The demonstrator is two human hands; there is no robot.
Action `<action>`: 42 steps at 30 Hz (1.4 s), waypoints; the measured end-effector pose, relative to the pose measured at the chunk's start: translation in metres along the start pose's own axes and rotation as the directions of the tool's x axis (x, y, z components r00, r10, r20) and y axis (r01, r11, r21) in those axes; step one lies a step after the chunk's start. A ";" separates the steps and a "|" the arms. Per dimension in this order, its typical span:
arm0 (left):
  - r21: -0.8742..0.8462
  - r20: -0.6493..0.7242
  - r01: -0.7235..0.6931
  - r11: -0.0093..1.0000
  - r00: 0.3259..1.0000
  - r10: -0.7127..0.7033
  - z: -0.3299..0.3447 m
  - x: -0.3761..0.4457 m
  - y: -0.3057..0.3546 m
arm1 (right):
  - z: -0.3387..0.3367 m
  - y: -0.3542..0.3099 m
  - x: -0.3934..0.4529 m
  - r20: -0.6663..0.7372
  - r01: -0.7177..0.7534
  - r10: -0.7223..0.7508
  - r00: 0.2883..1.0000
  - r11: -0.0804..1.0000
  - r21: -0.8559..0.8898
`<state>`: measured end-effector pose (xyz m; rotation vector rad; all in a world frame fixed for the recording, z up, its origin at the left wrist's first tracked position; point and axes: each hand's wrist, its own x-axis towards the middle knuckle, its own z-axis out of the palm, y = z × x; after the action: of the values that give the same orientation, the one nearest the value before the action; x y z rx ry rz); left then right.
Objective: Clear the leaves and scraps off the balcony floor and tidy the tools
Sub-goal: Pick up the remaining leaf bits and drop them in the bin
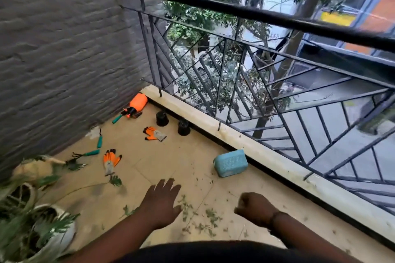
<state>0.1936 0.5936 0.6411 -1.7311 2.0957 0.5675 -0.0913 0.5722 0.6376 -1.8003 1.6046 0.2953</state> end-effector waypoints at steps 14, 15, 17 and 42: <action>0.019 -0.055 -0.148 0.989 0.987 0.149 -0.103 0.150 -0.150 | -0.079 -0.171 0.181 -0.112 0.105 -0.147 0.983 0.942 -0.318; 0.025 -0.061 -0.141 0.990 0.988 0.142 -0.111 0.157 -0.164 | -0.085 -0.177 0.188 -0.130 0.083 -0.132 0.983 0.942 -0.326; 0.045 -0.053 -0.138 0.989 0.989 0.140 -0.125 0.176 -0.191 | -0.096 -0.186 0.204 -0.172 0.049 -0.115 0.978 0.936 -0.349; 0.091 0.096 0.061 0.994 0.993 -0.070 -0.247 0.426 -0.266 | -0.279 -0.152 0.486 -0.095 0.178 -0.214 0.972 0.938 -0.296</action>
<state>0.3716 0.0636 0.6121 -1.6806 1.9590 0.5228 0.0760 0.0167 0.6072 -2.2232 1.5101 0.3412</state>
